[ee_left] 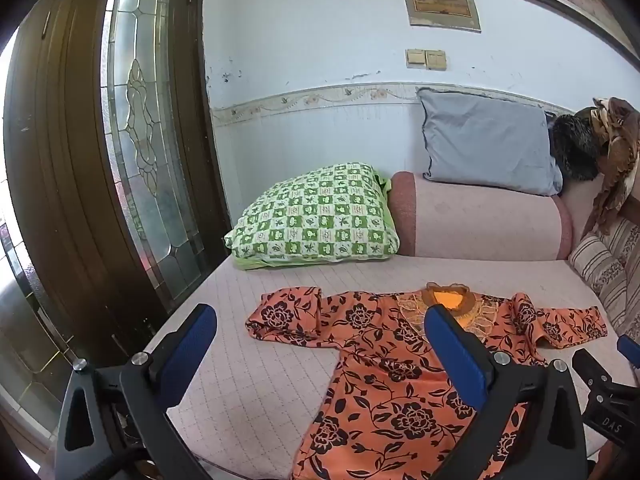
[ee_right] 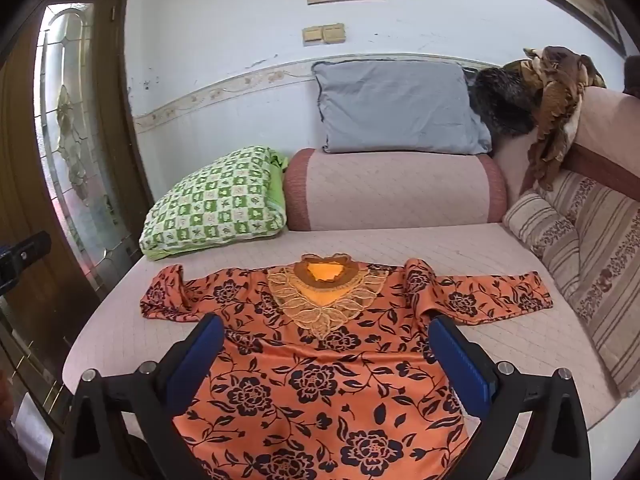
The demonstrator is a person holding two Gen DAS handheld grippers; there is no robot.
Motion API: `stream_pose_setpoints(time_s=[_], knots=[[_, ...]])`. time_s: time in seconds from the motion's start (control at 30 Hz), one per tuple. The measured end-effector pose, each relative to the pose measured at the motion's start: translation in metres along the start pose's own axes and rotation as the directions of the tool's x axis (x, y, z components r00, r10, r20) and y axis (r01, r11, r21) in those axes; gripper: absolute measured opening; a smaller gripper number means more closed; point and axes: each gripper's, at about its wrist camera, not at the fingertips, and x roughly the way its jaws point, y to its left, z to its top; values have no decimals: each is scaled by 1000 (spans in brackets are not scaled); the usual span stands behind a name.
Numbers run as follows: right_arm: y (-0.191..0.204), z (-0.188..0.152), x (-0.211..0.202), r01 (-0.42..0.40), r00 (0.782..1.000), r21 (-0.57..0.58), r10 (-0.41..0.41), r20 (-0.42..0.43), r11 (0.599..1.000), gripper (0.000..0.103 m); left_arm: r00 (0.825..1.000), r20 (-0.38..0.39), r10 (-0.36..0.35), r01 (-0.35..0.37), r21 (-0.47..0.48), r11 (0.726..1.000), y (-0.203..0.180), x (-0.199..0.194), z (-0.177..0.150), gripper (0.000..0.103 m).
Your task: Fold small clothes
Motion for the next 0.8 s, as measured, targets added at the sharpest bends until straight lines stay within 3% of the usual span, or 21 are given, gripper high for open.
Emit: stream_pose_setpoints(time_s=[0.2, 0.37, 0.8], knots=[[-19, -2, 4, -14, 1000, 36, 15, -27, 999, 103, 1000, -16, 4, -4, -9, 1000, -7, 10, -11, 103], [-25, -6, 18, 35, 999, 38, -33, -39, 999, 103, 999, -31, 12, -12, -8, 1000, -18, 26, -26, 103], [-30, -10, 14, 60, 998, 60, -58, -38, 996, 103, 999, -37, 27, -28, -13, 1000, 0, 21, -15, 103]])
